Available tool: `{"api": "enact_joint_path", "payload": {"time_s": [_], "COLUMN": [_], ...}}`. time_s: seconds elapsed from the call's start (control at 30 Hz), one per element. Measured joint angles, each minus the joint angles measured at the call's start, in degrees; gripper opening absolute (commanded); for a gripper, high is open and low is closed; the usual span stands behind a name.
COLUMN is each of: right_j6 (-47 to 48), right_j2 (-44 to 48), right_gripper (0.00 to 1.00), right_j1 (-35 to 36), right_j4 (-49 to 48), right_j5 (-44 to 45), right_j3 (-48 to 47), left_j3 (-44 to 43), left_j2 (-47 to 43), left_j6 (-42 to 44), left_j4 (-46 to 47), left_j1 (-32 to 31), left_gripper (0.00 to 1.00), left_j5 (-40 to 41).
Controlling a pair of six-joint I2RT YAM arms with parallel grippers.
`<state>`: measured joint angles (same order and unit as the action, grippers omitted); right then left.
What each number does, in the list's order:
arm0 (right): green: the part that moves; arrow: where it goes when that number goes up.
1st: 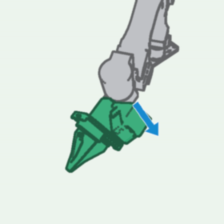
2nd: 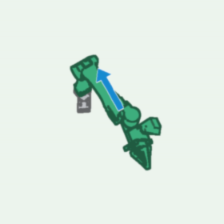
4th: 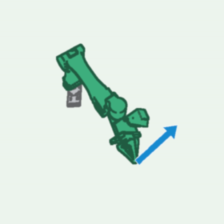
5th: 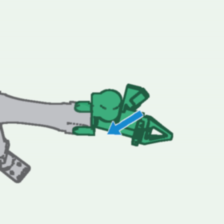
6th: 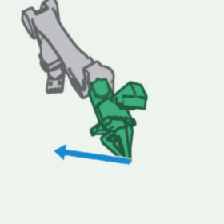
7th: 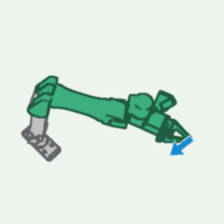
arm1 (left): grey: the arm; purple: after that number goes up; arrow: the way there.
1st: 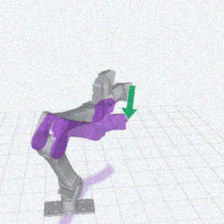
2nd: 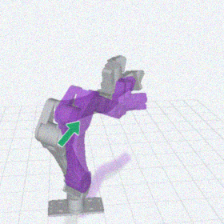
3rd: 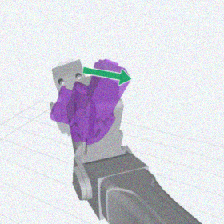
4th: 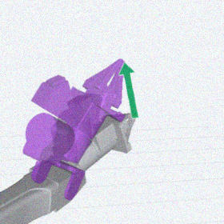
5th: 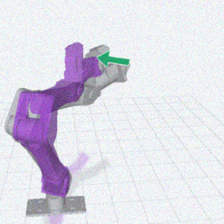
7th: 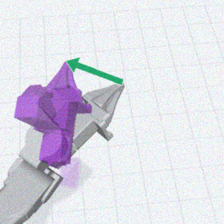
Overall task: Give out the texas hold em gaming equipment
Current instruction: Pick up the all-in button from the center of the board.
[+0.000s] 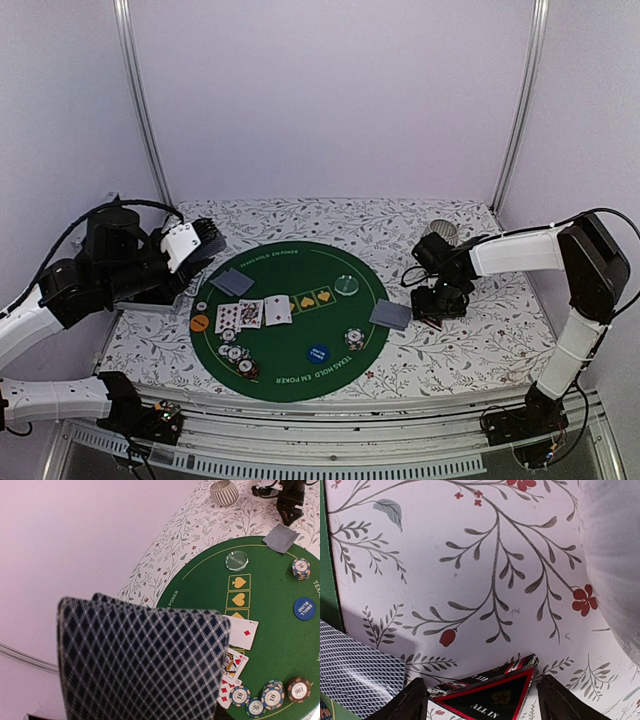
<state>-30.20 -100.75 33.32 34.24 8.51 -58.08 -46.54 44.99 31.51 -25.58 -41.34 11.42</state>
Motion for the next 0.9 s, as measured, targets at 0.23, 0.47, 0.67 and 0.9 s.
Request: {"api": "enact_joint_path", "payload": {"time_s": [0.23, 0.47, 0.67, 0.9], "right_j6": [0.17, 0.42, 0.52, 1.86], "right_j2": [-0.09, -0.22, -0.31, -0.31], "right_gripper": [0.69, 0.56, 0.52, 0.48], "right_j1": [-0.09, -0.35, -0.37, 3.26], "right_j4": [-0.26, -0.87, 1.27, 6.36], "right_j5": [0.17, 0.15, 0.24, 2.54], "right_j3": [0.0, -0.09, -1.01, -8.22], "left_j3": [0.02, 0.02, 0.02, 0.02], "left_j2": [-0.02, -0.15, -0.15, -0.11], "left_j6": [-0.02, 0.0, 0.0, 0.0], "left_j4": [0.0, -0.02, -0.02, -0.02], "left_j1": [0.0, 0.0, 0.0, 0.0], "left_gripper": [0.38, 0.38, 0.38, 0.38], "left_j5": [0.0, 0.0, 0.0, -0.02]}}
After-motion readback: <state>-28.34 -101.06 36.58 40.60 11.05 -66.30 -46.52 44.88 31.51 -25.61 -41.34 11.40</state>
